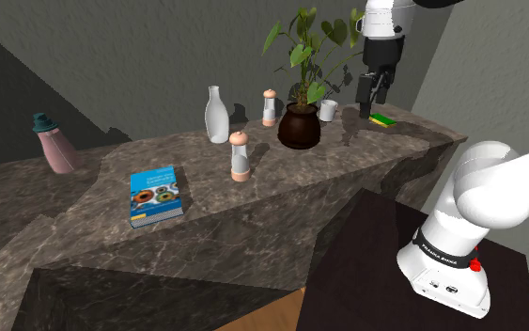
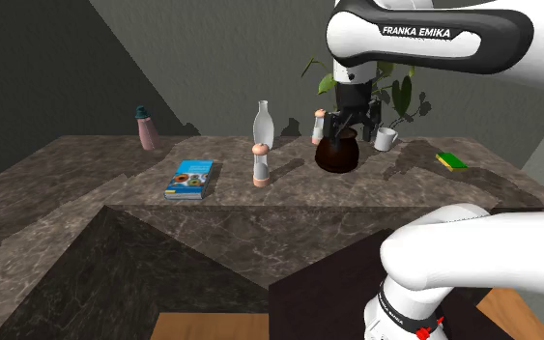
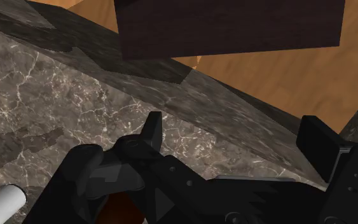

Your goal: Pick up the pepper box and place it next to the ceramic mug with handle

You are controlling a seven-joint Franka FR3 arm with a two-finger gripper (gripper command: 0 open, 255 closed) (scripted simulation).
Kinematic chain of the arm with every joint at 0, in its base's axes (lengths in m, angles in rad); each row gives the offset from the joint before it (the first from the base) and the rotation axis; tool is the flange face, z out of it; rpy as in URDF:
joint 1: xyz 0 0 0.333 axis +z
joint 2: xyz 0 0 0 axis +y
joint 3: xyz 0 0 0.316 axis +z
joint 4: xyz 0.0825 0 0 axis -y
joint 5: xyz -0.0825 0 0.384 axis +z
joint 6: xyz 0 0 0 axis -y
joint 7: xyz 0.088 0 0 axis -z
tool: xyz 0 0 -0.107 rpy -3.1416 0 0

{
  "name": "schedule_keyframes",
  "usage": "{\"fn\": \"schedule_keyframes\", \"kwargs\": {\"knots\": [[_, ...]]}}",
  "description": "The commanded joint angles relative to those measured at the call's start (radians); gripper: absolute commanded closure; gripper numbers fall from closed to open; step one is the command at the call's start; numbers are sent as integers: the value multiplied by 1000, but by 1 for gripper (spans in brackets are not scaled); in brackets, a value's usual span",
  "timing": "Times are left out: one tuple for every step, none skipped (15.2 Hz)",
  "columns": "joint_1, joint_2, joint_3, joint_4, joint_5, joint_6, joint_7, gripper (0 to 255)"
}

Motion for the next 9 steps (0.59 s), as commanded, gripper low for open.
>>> {"fn": "schedule_keyframes", "kwargs": {"knots": [[0, 0, 0, 0, 0, 0, 0, 0], [0, 31, 8, 3, 3, 31, 10, 0], [0, 63, 16, 8, 5, 61, 20, 0], [0, 96, 25, 14, 7, 91, 31, 0], [-1, 129, 33, 22, 8, 120, 41, 0], [-2, 163, 41, 31, 8, 148, 51, 0], [-3, 198, 49, 41, 8, 175, 62, 0], [-4, 233, 57, 53, 7, 201, 72, 0], [-5, 268, 64, 66, 5, 226, 83, 0]]}}
